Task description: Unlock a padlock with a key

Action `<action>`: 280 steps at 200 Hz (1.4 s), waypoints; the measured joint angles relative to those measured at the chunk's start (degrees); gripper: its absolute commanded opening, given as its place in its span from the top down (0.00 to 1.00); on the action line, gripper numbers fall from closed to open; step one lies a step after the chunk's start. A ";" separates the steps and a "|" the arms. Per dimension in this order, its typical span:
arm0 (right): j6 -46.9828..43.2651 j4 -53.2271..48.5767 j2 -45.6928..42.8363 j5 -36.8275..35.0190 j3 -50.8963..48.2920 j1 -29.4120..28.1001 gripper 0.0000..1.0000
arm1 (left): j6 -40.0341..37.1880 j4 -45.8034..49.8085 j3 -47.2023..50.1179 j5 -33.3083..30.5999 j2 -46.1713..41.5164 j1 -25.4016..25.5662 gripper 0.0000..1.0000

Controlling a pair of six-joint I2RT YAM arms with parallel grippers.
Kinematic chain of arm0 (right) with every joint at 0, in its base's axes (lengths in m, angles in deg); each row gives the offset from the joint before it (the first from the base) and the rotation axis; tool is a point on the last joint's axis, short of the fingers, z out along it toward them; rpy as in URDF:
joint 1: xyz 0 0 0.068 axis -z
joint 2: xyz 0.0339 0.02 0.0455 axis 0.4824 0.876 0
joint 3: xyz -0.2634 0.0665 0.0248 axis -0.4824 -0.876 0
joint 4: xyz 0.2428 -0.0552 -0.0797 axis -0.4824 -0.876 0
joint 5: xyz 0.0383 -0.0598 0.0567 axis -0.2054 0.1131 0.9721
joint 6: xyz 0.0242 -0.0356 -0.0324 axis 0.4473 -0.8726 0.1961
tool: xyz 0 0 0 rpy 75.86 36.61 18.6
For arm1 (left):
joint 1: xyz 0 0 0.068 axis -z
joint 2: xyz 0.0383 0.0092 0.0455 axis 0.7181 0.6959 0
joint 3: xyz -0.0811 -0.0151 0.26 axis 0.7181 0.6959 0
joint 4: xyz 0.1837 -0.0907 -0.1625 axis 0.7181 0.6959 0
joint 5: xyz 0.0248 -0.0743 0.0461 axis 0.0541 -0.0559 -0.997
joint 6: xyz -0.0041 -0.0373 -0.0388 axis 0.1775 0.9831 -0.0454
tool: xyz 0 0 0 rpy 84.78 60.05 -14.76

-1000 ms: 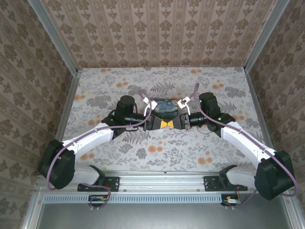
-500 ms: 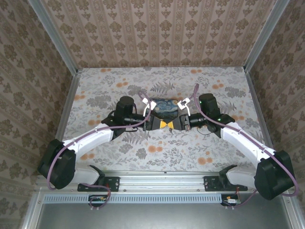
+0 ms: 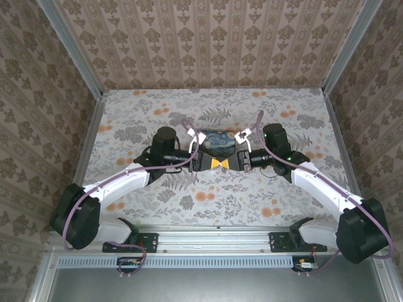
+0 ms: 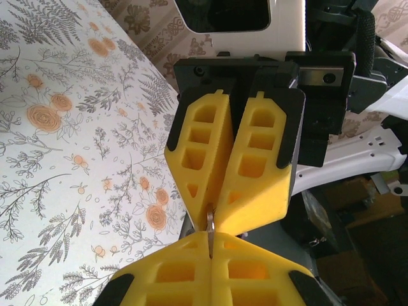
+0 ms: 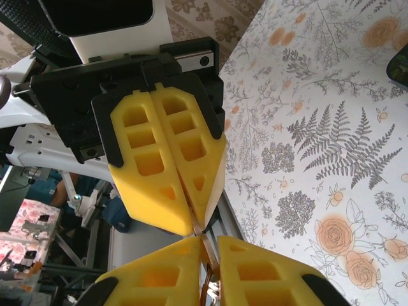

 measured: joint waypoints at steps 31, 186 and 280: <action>0.76 1.57 -0.35 0.22 -1.14 0.00 1.00 | 0.39 0.00 0.33 0.02 0.00 -0.15 1.00; -1.07 -1.36 -0.81 -3.37 -3.50 -0.24 1.00 | 1.38 4.07 2.58 -4.17 -2.34 -4.15 0.39; 0.85 -10.71 -0.85 -24.59 -3.06 1.33 1.00 | -4.85 31.43 -2.80 -38.18 3.69 7.89 0.27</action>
